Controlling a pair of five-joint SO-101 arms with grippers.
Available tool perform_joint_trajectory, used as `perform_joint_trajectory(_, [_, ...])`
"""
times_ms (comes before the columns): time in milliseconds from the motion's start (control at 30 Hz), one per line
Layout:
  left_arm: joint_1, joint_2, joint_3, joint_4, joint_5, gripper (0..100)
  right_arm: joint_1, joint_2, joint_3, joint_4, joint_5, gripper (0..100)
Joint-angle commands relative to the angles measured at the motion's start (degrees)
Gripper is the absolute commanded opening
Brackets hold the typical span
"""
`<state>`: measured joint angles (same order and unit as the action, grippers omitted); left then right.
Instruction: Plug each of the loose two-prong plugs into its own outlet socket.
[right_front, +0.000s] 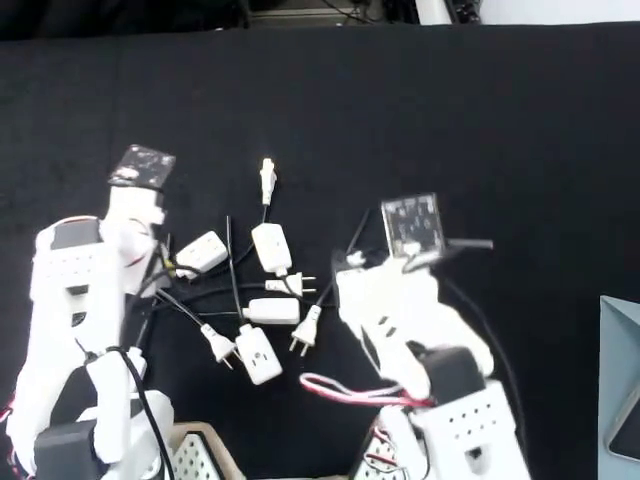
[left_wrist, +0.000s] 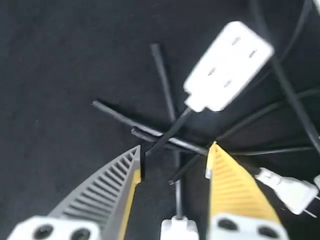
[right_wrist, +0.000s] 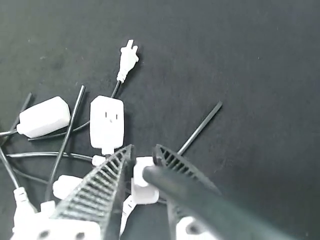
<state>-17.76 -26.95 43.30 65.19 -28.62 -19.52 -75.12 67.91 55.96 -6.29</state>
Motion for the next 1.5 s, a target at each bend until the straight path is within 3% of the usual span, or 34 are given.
perform_joint_trajectory(0, [-5.76,-0.09,-0.4,-0.62,0.35,22,-0.97,13.05,-12.09,-1.05,0.88,1.3])
perform_joint_trajectory(200, [-12.53,-0.09,2.77,-0.7,6.24,22,-9.49,32.4,-24.66,-3.08,0.53,1.2])
perform_joint_trajectory(433, [-13.41,-0.09,8.66,-8.18,12.31,22,-16.0,45.76,-25.8,-18.73,0.53,1.2])
perform_joint_trajectory(600, [-12.97,-0.09,14.29,-16.35,16.7,22,-17.32,54.46,-26.15,-30.42,0.53,1.2])
perform_joint_trajectory(733, [-13.23,-0.09,14.81,-17.05,17.14,22,-17.41,62.29,-27.74,-38.15,0.53,1.2])
perform_joint_trajectory(1033, [-13.41,-0.09,15.25,-17.05,17.05,22,-22.15,76.88,-38.2,-38.68,0.53,1.2])
perform_joint_trajectory(1467, [-13.41,-0.09,15.96,-17.32,16.97,22,-23.65,81.01,-39.52,-39.21,0.53,1.2])
